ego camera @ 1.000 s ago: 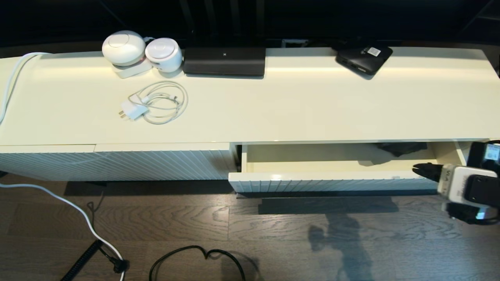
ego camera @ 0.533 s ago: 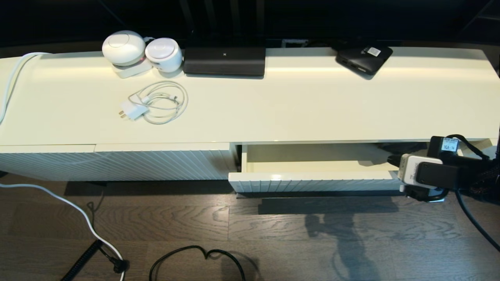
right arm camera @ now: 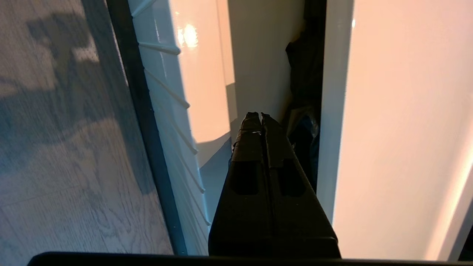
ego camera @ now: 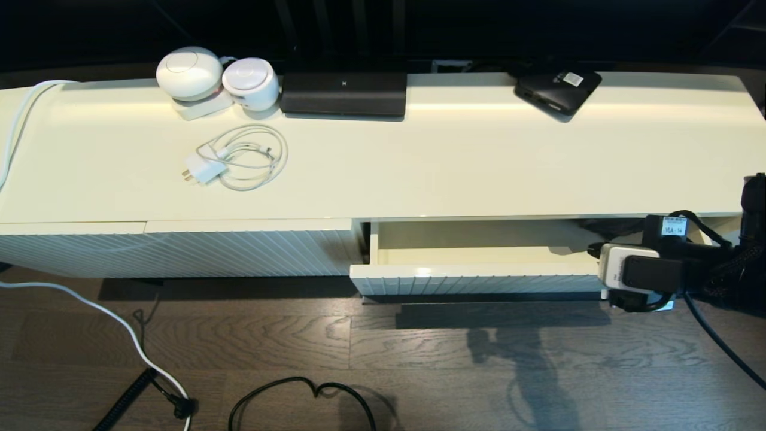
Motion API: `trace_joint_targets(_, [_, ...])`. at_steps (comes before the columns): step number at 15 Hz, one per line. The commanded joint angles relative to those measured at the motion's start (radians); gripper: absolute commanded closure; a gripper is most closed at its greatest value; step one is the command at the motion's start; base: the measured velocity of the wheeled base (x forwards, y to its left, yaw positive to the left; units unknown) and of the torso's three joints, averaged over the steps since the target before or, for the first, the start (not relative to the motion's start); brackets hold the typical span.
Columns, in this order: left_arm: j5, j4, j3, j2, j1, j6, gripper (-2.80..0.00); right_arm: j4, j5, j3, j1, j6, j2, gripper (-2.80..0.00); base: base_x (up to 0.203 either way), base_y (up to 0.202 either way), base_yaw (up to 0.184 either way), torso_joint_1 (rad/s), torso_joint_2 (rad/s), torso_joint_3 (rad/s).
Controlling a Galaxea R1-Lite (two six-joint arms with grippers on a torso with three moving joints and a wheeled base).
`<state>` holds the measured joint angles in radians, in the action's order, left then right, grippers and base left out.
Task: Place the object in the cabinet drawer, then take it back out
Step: Open the drawer
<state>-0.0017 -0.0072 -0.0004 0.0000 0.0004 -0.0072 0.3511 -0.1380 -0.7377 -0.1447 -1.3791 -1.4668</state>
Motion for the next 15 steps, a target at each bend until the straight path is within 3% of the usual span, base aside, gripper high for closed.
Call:
trace_joint_targets(1, [0.0,-0.001,-0.001,0.0,0.001,0.0,0.0,0.0,-0.002,0.004,0.0,-0.008,-0.007,0.0,0.0,0.0,0.0,0.0,0.0,0.0])
trace_joint_targets(6, [0.0,-0.001,-0.001,0.0,0.001,0.0,0.0,-0.012,0.008,0.044,0.0,-0.008,0.011,0.0,0.0,0.0,0.0,0.0,0.0,0.0])
trace_joint_targets(10, [0.0,-0.001,-0.001,0.0,0.0,0.0,0.0,-0.098,0.012,0.085,0.0,-0.045,0.048,0.0,0.0,0.0,0.0,0.0,0.0,0.0])
trace_joint_targets(15, [0.0,-0.001,-0.001,0.0,0.001,0.0,0.0,-0.125,0.012,0.218,0.0,-0.052,0.105,0.0,0.0,0.0,0.0,0.0,0.0,0.0])
